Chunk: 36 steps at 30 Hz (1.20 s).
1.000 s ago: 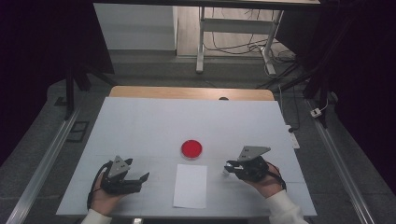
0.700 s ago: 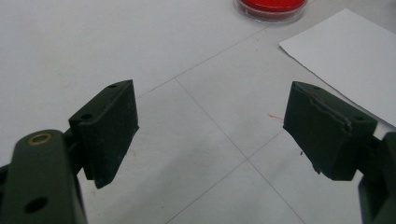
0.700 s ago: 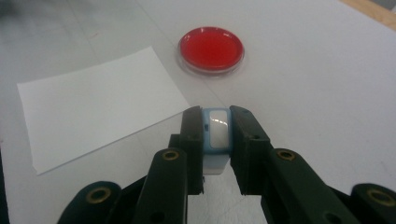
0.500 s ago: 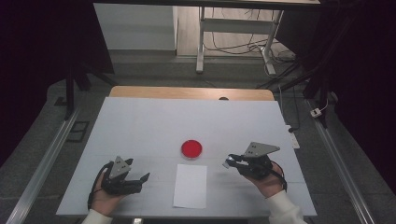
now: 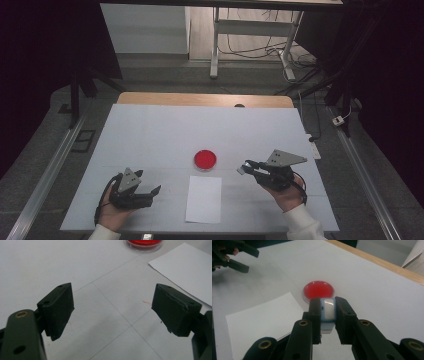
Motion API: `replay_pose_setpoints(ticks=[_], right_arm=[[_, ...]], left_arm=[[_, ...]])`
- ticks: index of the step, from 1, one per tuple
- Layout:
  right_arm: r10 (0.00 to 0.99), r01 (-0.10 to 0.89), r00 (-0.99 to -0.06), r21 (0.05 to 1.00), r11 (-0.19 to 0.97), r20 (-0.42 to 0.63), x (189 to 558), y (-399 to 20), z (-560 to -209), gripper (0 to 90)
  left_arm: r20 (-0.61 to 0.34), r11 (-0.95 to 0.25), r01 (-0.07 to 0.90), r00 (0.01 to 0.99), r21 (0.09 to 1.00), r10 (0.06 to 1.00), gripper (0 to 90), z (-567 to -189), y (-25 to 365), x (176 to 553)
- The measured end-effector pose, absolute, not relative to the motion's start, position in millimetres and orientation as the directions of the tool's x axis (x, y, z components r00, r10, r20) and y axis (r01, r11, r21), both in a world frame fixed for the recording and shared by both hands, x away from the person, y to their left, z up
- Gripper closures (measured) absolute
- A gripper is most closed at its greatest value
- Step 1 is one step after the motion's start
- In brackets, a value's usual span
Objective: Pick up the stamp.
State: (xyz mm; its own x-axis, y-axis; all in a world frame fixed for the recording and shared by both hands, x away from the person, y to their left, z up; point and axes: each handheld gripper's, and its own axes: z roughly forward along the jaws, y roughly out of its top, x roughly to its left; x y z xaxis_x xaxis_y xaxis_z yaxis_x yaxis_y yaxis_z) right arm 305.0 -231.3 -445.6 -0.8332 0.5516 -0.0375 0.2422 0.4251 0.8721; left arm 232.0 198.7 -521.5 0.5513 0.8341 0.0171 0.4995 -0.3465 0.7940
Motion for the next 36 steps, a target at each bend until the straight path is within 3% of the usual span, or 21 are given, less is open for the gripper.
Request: replay_pose_setpoints(ticks=[15,36], right_arm=[[0.554,0.234,-0.832,0.916,0.325,0.016,304.2,-223.7,-438.9,74.8],[0.52,0.214,-0.854,0.921,0.324,0.015,302.3,-195.3,-441.2,74.8]], left_arm=[[0.03,-0.356,0.492,0.555,0.794,0.832,17.8,-521.8,196.6,231.7],[0.033,-0.363,0.489,0.562,0.793,0.827,17.8,-522.3,194.3,231.8]])
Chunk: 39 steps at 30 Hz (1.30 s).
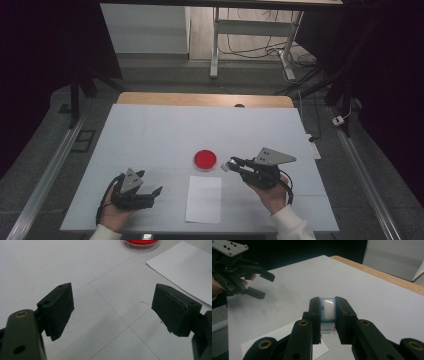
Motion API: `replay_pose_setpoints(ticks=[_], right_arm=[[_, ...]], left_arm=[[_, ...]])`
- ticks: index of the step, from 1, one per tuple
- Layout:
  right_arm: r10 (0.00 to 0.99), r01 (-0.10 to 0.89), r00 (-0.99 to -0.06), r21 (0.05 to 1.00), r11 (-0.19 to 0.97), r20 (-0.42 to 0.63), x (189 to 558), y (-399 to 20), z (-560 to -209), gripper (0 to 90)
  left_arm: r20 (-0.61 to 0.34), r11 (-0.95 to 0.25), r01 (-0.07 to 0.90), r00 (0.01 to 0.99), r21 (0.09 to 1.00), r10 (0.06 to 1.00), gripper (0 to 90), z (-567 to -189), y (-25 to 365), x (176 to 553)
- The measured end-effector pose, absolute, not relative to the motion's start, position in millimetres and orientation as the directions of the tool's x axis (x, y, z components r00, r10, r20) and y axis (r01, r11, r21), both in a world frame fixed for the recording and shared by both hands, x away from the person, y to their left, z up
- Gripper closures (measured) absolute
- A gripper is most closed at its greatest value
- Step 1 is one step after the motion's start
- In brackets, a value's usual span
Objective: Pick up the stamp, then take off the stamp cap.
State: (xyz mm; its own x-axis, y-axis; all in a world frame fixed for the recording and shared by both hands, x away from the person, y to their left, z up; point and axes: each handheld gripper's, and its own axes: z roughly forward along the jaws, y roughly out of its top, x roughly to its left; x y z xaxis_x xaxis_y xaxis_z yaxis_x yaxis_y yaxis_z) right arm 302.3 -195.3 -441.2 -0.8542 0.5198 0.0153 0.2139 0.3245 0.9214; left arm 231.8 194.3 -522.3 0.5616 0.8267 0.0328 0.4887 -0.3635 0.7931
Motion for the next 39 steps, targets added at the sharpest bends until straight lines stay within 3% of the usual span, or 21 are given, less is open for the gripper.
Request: replay_pose_setpoints(ticks=[16,39], right_arm=[[0.475,0.206,-0.88,0.919,0.337,0.023,298.9,-161.2,-448.9,74.8],[0.491,0.216,-0.87,0.925,0.313,0.038,299.3,-161.6,-450.2,74.8]], left_arm=[[0.037,-0.371,0.488,0.565,0.79,0.824,17.8,-523.1,192.0,232.8],[0.042,-0.363,0.479,0.558,0.799,0.829,17.7,-521.5,193.2,230.8]])
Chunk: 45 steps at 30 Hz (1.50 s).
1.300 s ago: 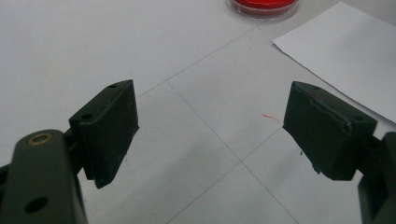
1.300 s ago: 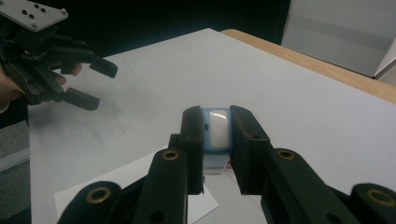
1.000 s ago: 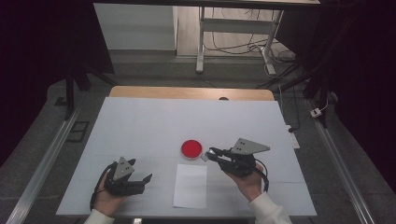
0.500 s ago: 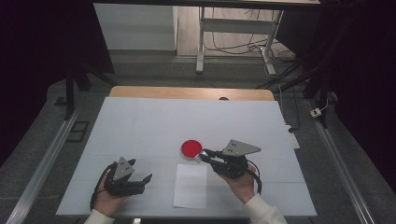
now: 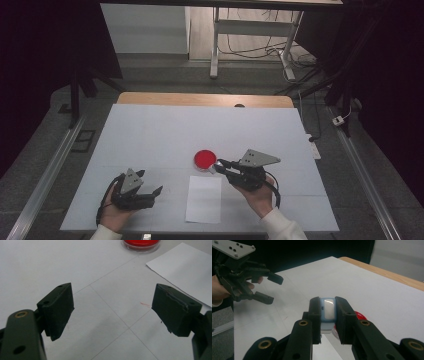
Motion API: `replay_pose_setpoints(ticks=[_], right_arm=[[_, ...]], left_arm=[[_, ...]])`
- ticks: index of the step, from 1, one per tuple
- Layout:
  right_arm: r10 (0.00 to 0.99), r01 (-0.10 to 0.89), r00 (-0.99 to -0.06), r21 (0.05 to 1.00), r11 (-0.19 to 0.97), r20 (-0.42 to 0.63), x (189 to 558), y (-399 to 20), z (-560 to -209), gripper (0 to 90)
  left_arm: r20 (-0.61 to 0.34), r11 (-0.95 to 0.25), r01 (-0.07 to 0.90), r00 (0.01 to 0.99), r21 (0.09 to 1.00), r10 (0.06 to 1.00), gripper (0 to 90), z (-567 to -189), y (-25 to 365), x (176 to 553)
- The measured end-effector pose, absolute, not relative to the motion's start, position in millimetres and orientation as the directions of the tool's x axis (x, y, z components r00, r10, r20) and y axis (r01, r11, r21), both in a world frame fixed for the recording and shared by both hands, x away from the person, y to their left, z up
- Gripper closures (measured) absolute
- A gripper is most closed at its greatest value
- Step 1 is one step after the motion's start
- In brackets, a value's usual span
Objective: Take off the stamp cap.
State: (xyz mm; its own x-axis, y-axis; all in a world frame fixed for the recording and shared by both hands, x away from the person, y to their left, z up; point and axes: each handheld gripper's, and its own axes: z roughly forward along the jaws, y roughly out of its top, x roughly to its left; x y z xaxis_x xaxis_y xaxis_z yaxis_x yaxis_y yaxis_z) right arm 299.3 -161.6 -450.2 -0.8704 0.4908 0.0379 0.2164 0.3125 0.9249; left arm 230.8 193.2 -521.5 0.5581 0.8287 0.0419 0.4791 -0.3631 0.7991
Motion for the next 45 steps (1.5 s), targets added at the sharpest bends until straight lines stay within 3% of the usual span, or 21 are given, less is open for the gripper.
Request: replay_pose_setpoints(ticks=[45], right_arm=[[0.496,0.215,-0.868,0.923,0.32,0.031,299.2,-159.6,-453.0,74.7]], left_arm=[[0.09,-0.399,0.384,0.618,0.833,0.781,17.5,-499.0,153.8,239.3]])
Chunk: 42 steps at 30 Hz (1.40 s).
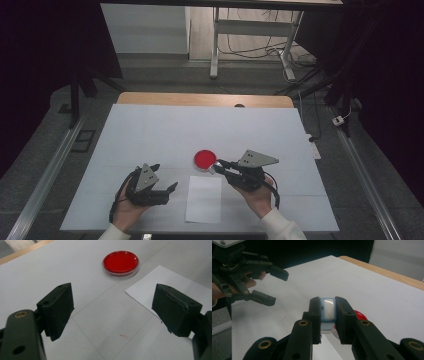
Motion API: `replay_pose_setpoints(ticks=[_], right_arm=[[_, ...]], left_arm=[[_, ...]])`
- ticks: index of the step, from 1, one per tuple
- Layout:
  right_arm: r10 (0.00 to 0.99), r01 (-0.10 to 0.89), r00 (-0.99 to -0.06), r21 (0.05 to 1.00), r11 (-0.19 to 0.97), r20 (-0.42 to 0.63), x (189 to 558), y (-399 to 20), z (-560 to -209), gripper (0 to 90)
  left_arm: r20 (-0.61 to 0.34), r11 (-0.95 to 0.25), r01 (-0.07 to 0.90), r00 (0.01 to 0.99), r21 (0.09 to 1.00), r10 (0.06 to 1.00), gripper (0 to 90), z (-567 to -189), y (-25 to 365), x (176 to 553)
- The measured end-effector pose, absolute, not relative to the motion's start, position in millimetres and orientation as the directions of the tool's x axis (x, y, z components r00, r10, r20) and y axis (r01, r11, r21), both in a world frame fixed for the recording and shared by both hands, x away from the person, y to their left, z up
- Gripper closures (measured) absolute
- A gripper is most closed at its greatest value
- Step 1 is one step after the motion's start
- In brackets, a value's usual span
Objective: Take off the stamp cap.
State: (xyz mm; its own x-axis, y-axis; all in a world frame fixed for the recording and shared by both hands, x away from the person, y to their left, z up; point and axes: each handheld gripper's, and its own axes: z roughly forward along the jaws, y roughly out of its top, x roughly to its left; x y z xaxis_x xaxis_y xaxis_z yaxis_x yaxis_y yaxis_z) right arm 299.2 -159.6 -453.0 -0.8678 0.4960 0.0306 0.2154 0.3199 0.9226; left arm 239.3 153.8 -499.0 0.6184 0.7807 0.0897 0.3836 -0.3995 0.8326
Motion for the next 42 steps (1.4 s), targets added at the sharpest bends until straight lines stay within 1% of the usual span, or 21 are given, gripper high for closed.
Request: replay_pose_setpoints(ticks=[9,26,42], right_arm=[[0.501,0.212,-0.865,0.925,0.315,0.028,298.8,-159.8,-453.1,74.8],[0.503,0.202,-0.864,0.93,0.308,0.021,298.1,-159.5,-453.4,74.7],[0.506,0.208,-0.862,0.93,0.303,0.028,298.3,-160.0,-453.6,74.7]], left_arm=[[0.09,-0.402,0.374,0.629,0.836,0.772,17.7,-497.8,145.6,241.9],[0.119,-0.448,0.348,0.666,0.823,0.736,17.8,-490.8,120.3,248.1],[0.139,-0.474,0.339,0.677,0.813,0.723,18.1,-489.8,101.5,255.7]])
